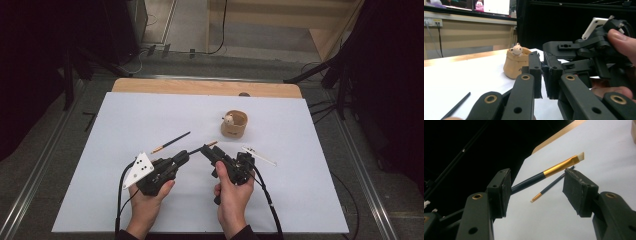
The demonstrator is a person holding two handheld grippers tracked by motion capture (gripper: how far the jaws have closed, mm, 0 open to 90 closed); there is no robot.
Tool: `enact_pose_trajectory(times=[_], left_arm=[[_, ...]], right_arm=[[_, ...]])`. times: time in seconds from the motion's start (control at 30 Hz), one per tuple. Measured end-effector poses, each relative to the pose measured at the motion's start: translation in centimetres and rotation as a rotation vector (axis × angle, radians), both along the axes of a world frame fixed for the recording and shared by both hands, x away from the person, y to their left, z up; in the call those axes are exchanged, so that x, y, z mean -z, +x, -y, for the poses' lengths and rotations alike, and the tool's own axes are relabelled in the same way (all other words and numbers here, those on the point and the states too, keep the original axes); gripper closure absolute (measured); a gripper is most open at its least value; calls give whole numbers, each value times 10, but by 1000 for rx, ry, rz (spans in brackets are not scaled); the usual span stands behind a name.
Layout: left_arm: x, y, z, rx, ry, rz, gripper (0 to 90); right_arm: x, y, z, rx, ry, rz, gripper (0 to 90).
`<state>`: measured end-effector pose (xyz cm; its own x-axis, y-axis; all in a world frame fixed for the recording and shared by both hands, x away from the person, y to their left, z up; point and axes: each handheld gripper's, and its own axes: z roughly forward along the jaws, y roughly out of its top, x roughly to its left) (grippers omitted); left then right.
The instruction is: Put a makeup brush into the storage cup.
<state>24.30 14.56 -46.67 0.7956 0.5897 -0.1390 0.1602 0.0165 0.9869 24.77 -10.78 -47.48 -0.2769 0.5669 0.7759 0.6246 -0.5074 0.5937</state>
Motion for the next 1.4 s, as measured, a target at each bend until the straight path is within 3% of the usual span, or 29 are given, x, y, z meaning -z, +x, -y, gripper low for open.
enact_pose_trajectory(times=[0.47,0.83,0.93,1.03,1.07,1.1,1.13,1.17,1.27,1.4], left_arm=[[1,-2,4,19,0,8,858],[4,-3,7,35,2,3,858],[4,-3,8,40,8,8,857],[5,-2,9,47,35,-31,854],[6,-2,10,54,58,-49,821],[6,-1,10,54,68,-62,716],[6,0,11,53,79,-83,501],[6,0,12,51,90,-106,501],[4,3,11,58,111,-148,252],[1,4,6,84,123,-166,49]], right_arm=[[4,8,-1,-11,71,-65,387],[7,12,-1,-18,111,-91,473],[8,14,-1,-27,125,-94,534],[8,14,0,-37,145,-85,610],[6,13,1,-35,156,-76,797],[4,12,3,-33,146,-50,838],[3,13,6,-38,136,-20,841],[3,13,6,-38,136,-20,841],[-2,12,8,-54,71,37,842],[-7,12,11,-41,7,89,841]])
